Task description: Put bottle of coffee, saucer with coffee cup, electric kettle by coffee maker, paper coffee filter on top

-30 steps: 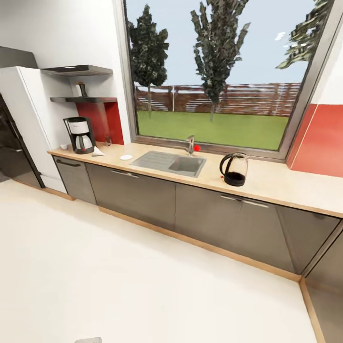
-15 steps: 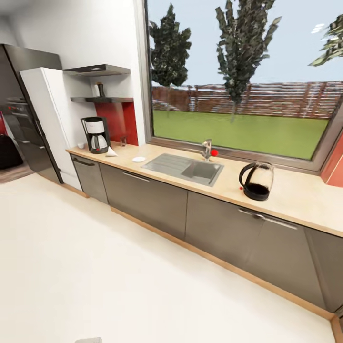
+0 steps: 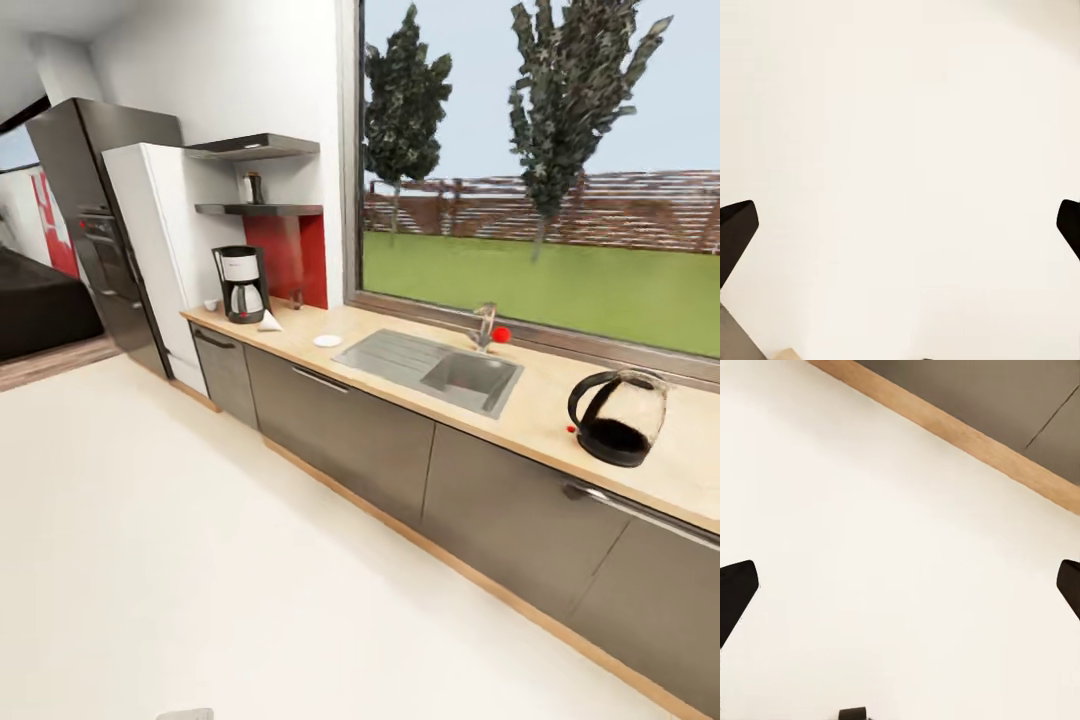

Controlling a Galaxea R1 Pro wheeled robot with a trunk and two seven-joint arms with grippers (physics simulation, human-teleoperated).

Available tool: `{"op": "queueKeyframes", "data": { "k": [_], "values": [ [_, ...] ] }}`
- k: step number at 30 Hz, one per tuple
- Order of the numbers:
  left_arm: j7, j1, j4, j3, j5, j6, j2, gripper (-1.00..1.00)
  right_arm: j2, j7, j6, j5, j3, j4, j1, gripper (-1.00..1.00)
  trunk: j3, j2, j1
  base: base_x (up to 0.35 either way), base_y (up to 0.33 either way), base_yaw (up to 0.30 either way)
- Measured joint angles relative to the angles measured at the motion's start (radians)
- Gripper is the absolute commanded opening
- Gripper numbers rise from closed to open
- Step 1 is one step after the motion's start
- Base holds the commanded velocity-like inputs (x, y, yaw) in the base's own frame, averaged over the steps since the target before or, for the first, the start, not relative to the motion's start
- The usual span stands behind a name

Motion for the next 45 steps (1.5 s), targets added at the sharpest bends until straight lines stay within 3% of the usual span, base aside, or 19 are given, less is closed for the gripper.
{"op": "queueKeyframes", "data": {
  "k": [10, 45],
  "values": [
    [0.0, 0.0, -0.001, 0.0, 0.006, 0.0, -0.001, 1.0, 0.0, 0.0, 0.0, 0.0, 0.0, 0.0, 0.0, 1.0, 0.0, 0.0, 0.0, 0.047, 0.0, 0.243],
    [0.001, 0.0, -0.001, 0.001, 0.007, 0.0, 0.0, 1.0, 0.0, 0.0, 0.0, 0.0, 0.0, 0.0, 0.001, 1.0, 0.005, 0.0, 0.0, 0.335, 0.0, 0.257]
  ]
}}
